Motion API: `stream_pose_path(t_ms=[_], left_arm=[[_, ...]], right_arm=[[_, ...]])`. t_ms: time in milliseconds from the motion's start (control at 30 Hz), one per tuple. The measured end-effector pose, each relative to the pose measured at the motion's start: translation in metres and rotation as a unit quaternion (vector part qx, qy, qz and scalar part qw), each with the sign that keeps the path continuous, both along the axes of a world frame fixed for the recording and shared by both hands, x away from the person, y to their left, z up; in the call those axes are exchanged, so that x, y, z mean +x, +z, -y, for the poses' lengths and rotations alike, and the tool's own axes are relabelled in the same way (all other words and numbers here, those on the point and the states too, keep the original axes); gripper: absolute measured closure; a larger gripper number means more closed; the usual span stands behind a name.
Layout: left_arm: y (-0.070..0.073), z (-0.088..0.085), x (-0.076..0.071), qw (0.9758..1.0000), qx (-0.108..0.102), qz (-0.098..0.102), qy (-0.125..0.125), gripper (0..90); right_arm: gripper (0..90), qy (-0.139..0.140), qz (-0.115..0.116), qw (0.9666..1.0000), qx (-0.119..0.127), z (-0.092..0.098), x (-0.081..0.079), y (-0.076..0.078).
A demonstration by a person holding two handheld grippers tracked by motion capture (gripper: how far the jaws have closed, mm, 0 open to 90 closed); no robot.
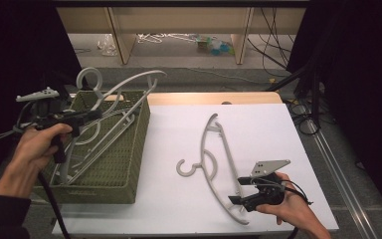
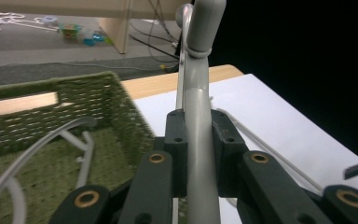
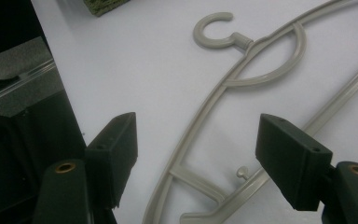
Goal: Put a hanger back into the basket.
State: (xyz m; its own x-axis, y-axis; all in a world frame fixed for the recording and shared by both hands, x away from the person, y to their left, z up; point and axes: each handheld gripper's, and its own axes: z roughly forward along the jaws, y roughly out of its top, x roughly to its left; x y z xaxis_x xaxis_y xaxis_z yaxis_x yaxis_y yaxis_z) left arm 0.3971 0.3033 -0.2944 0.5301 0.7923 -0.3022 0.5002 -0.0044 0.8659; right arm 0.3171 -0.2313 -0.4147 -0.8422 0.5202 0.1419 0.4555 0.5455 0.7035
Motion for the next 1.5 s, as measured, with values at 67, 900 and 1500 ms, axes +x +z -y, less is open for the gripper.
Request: stream_pose_path(t_ms=[67, 900, 1500], left_arm=[[-0.002, -0.007, 0.004, 0.9999, 0.011, 0.001, 0.007, 78.5], [-0.057, -0.065, 0.018, 0.9969, 0.078, -0.01, 0.007, 78.5], [-0.101, -0.061, 0.031, 0.9921, 0.093, -0.084, 0.004, 77.6]], right_arm=[[30.3, 0.001, 0.0, 1.0, 0.0, 0.0, 0.0, 0.0], [30.2, 0.002, -0.006, 1.0, -0.002, 0.001, 0.0, -0.003], [30.2, 0.002, -0.016, 0.9999, -0.005, 0.001, 0.001, -0.005]])
